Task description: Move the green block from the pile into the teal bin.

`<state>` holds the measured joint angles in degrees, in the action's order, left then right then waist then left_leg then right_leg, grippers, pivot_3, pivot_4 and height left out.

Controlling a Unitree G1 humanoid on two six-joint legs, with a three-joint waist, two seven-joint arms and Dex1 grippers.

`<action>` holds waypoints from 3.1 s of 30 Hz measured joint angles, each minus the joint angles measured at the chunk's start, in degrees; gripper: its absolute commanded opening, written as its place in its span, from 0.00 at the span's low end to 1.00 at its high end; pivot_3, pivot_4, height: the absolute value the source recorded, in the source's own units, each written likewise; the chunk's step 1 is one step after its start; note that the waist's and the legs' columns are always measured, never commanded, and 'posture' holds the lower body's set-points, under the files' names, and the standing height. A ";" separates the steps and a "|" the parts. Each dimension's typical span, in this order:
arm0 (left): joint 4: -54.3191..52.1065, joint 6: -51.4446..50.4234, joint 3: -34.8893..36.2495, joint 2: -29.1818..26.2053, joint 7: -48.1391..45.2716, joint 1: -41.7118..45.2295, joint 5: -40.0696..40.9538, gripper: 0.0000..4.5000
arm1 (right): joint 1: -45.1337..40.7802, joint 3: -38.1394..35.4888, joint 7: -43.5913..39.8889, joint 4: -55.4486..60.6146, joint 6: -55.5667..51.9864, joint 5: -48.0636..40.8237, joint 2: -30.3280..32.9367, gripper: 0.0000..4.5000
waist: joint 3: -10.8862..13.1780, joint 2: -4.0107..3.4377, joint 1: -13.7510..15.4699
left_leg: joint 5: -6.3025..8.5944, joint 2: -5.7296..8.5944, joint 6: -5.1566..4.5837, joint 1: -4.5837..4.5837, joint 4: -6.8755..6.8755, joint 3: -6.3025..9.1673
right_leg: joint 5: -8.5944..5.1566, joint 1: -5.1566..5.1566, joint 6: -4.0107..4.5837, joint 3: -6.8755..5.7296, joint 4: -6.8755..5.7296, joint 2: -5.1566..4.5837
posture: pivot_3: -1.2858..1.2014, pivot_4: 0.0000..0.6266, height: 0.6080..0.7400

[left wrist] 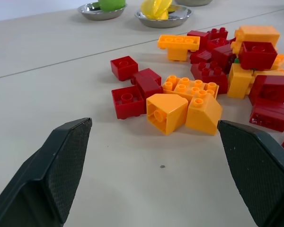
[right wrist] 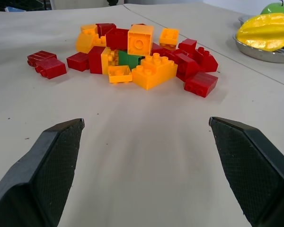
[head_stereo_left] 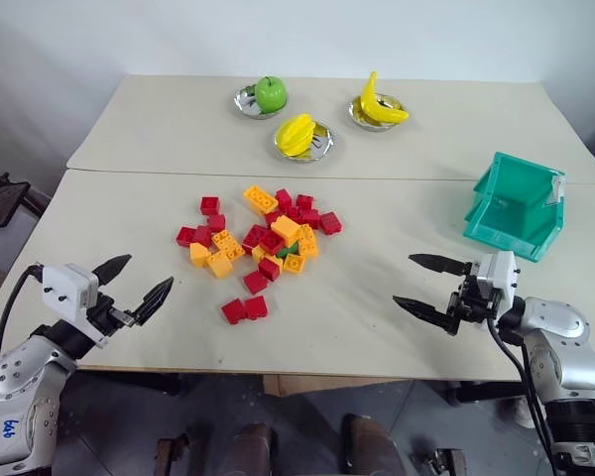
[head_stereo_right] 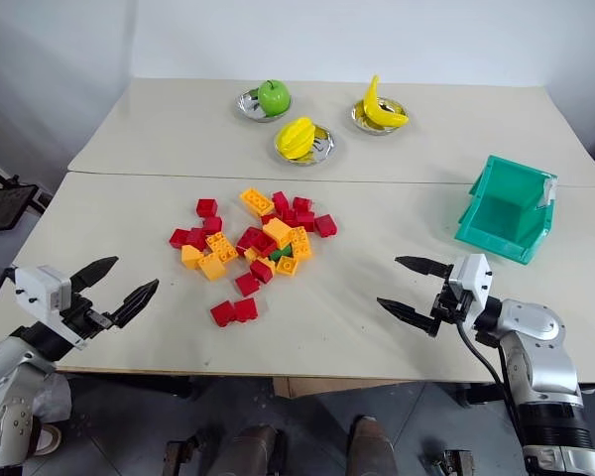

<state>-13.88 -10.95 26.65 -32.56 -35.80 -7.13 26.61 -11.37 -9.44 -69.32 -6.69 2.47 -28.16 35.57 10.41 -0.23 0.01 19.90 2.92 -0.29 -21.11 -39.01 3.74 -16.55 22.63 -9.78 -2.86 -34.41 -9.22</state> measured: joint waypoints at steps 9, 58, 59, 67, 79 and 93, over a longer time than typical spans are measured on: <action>0.02 2.40 -0.13 -1.06 -4.54 -0.32 1.41 1.00 | -0.02 -0.11 0.50 1.08 -0.31 -0.40 0.00 0.99 | 0.00 0.00 0.00 | 0.00 -0.01 0.00 0.00 0.00 0.00 | 0.00 0.00 0.00 0.00 0.04 0.00 | 0.52 0.24 1.00; 55.95 4.59 -34.21 12.75 -8.31 61.14 -20.13 0.01 | 11.98 -6.53 11.76 21.37 -6.60 -5.05 0.19 1.00 | 0.08 -0.01 1.38 | -0.01 0.33 -0.16 -0.06 -0.13 -0.42 | 0.10 -0.04 -0.20 -0.04 0.02 0.06 | 0.52 0.24 1.00; 57.59 5.72 -33.32 12.03 -7.90 61.70 -20.18 0.01 | 11.99 -6.52 11.91 21.38 -6.60 -5.04 0.12 1.00 | 0.10 0.02 1.37 | -0.01 0.33 -0.16 -0.07 -0.14 -0.41 | 0.11 -0.04 -0.20 -0.04 0.02 0.06 | 0.52 0.24 1.00; 50.89 7.00 -32.81 9.25 -20.65 57.03 -18.33 0.01 | 10.97 -5.64 12.02 21.08 -6.55 -4.94 -0.01 1.00 | 0.11 0.03 1.36 | -0.01 0.34 -0.16 -0.11 -0.14 -0.45 | 0.11 -0.05 -0.21 -0.08 0.01 0.05 | 0.52 0.24 1.00; 28.69 -0.72 -28.61 2.22 -25.44 39.09 -12.93 0.01 | 9.36 -3.32 10.32 19.66 -6.35 -4.95 -0.32 1.00 | 0.10 0.02 0.42 | -0.01 0.26 -0.15 -0.04 -0.15 -0.10 | 0.11 -0.01 -0.20 0.01 -0.04 0.07 | 0.52 0.24 1.00; 7.33 -4.35 6.91 -2.24 -13.04 -1.50 1.15 0.55 | 3.24 0.10 5.73 12.61 -5.73 -4.38 -0.71 1.00 | 0.10 0.04 0.76 | 0.05 0.11 -0.16 -0.02 -0.13 0.04 | 0.09 -0.09 -0.16 -0.01 0.04 -0.16 | 0.52 0.24 1.00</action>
<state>-6.55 -15.30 33.56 -34.81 -48.85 -8.63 27.76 -8.14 -9.34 -63.58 5.92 -3.26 -32.54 34.85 10.51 -0.20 0.77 19.95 3.03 -0.45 -21.13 -39.13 3.78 -16.46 22.54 -9.94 -2.87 -34.37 -9.39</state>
